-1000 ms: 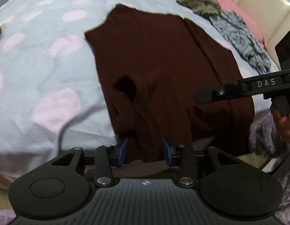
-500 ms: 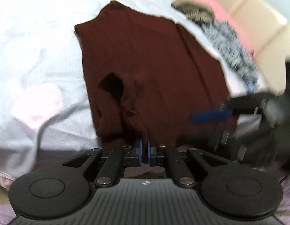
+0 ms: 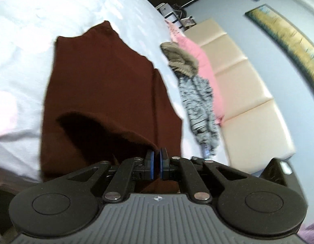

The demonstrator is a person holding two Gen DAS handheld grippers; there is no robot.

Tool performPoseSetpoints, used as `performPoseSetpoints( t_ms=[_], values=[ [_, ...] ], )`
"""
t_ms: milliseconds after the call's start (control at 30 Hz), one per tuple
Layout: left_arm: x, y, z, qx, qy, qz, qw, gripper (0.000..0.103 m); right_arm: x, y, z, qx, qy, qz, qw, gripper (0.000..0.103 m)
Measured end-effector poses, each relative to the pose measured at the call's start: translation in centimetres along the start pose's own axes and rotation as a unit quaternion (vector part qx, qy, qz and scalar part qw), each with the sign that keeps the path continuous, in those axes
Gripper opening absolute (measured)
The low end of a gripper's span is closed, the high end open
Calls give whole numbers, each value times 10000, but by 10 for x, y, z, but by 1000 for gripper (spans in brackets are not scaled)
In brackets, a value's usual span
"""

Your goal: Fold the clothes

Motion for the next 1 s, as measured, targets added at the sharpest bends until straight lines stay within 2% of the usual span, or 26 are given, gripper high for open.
performPoseSetpoints(
  t_ms=[167, 300, 467, 533, 600, 833, 1000],
  values=[
    [-1, -4, -7, -192, 364, 354, 9985, 3, -2, -4, 3, -136, 278, -174, 9994, 55],
    [-1, -7, -6, -408, 733, 635, 9945, 3, -5, -3, 4, -126, 760, -146, 9969, 55],
    [2, -9, -5, -573, 952, 851, 9902, 3, -11, 4, 4, -195, 1092, -56, 9938, 55],
    [3, -8, -3, -610, 973, 892, 9894, 3, -9, 6, 5, -298, 1295, 88, 9911, 51],
    [3, -8, 1, -710, 1097, 1016, 9862, 3, -10, 7, 10, -391, 1425, 145, 9889, 34],
    [1, -11, 18, -1096, 1383, 1274, 9760, 3, -13, -3, 28, -731, 1607, 349, 9837, 24],
    [-6, -12, 32, -1209, 1277, 1363, 9749, 3, -13, -16, 46, -969, 1500, 478, 9828, 11]
  ],
)
Point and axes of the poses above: each gripper's, at about its wrist camera, not at the fingertips, and z roughly against the way its jaws point, x to its left, y to its underside, the point moved 3 cm from there along -z, roughly the way its jaws point, and after that the axes turned 11 degrees about y, right-handed, at the moved point
